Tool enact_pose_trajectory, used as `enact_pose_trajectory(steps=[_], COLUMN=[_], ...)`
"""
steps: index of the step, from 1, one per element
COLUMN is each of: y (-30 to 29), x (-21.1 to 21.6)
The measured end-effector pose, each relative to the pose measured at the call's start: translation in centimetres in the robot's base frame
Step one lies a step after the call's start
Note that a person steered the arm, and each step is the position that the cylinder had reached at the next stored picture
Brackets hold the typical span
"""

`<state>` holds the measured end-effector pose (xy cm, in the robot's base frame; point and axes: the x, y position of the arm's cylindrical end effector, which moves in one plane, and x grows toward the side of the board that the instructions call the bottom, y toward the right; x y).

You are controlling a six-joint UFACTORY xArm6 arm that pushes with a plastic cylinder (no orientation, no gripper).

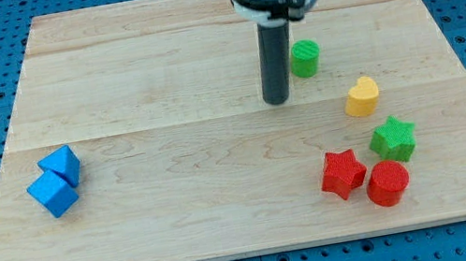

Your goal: Push the green circle to the right of the heart

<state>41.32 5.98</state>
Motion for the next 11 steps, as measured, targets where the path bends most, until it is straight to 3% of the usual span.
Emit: enact_pose_trajectory(steps=[1, 3, 4, 6, 7, 8, 11], y=[1.3, 11.1, 10.0, 11.9, 10.6, 16.0, 12.6], x=[-4.6, -5.7, -9.3, -4.3, -8.3, -7.2, 2.2])
